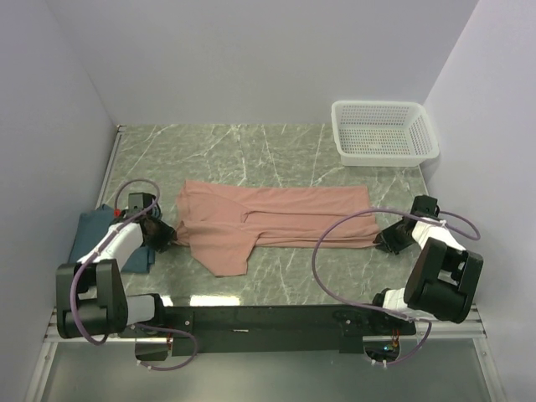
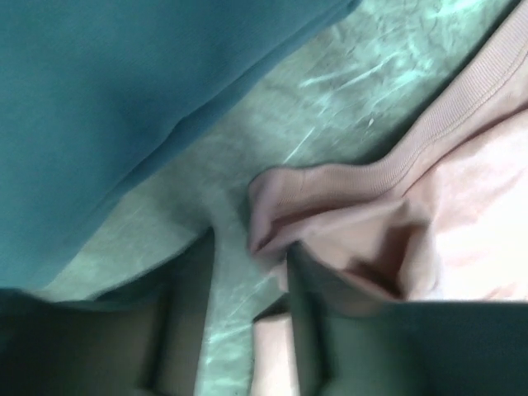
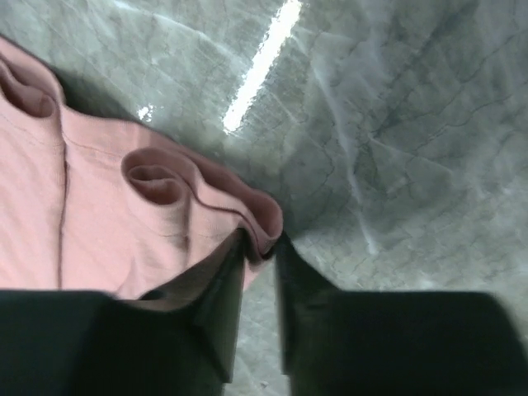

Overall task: Fold and stack the t-shirts
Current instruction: Fold the tshirt

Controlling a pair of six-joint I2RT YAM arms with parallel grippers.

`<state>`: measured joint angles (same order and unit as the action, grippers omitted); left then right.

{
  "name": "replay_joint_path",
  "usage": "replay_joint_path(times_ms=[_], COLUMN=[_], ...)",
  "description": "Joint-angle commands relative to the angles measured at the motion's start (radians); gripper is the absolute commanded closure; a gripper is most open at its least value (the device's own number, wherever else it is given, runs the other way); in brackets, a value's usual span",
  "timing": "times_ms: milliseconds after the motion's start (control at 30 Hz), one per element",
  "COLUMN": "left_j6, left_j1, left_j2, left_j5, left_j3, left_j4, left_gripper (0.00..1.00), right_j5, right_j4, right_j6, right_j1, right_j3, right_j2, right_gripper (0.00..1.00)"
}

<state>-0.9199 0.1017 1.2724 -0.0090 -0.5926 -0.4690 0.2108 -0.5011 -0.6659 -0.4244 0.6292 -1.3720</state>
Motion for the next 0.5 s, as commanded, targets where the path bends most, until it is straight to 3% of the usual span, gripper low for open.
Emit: replay_joint_path(times_ms=[0,67,167,333,467], left_j6=[0.021,0.047,0.076,0.049,-0.052], left_j1=[0.009,0.009,0.009,-0.091,-0.262], left_j2=[-0.085,-0.111,-0.157,-0.235,-0.26], left_j5=[-0.017,-0.037,-0.058,-0.042,-0.01], left_j3=[-0.024,-0.042,-0.058,-0.078,-0.037], left_j4=[-0.078,-0.131,-0.204,-0.286,-0.303], left_gripper=[0.52,0.34,0.19,0.17,0.2], right_j5=[-0.05,-0.042,-0.066,-0.116,-0.108], right_j4=[-0.004,-0.014,-0.059,-0.137,-0.16], right_j6=[0.035,0.04,0.055,0.074,0.075], right_j1=[-0.002,0.024,0.076,0.191,0.306], right_j3=[-0.025,-0.025,-0.014,0.0,0.0], right_j2=[0.056,0.106,0.172,0.318,0.393], right_gripper=[0.65,0.54,0.5,0.48,0.48])
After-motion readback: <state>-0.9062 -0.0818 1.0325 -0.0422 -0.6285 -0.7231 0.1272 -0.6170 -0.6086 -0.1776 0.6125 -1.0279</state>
